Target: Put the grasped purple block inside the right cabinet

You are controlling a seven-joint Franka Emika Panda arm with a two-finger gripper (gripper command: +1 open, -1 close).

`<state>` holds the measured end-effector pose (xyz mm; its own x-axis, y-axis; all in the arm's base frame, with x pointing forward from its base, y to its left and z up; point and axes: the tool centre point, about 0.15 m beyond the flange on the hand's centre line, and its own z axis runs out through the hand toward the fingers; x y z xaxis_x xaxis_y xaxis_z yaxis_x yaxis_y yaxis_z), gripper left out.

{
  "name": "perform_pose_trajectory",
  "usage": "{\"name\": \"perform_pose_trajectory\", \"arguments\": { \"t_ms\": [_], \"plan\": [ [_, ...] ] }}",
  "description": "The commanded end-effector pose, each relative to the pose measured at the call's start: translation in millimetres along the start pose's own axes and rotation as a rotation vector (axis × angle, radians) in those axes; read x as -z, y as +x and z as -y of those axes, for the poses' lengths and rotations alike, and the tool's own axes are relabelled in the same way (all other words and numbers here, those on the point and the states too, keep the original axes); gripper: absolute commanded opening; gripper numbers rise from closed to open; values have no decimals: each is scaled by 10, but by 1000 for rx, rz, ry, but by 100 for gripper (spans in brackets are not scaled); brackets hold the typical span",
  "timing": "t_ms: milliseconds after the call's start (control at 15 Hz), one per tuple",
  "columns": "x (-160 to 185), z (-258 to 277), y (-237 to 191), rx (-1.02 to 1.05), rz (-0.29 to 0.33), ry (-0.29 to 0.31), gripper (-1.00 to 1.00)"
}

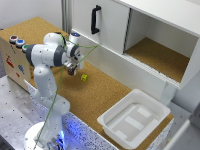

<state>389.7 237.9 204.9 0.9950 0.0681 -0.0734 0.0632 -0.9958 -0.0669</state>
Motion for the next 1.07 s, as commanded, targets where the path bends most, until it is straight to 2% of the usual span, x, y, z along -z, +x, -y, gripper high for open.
{"name": "perform_pose_trajectory", "arguments": {
  "t_ms": [0, 133, 400, 600, 733, 1000],
  "plan": [
    [-102, 14, -53, 24, 10, -11, -100],
    [-54, -17, -47, 15, -3, -19, -100],
    [282, -91, -22, -2, -76, -49, -100],
    [785, -254, -34, -39, -191, -52, -100],
    [1101, -416, -32, -63, -237, -26, -100],
    [1624, -799, -49, -83, -336, -12, -100]
  ]
}}
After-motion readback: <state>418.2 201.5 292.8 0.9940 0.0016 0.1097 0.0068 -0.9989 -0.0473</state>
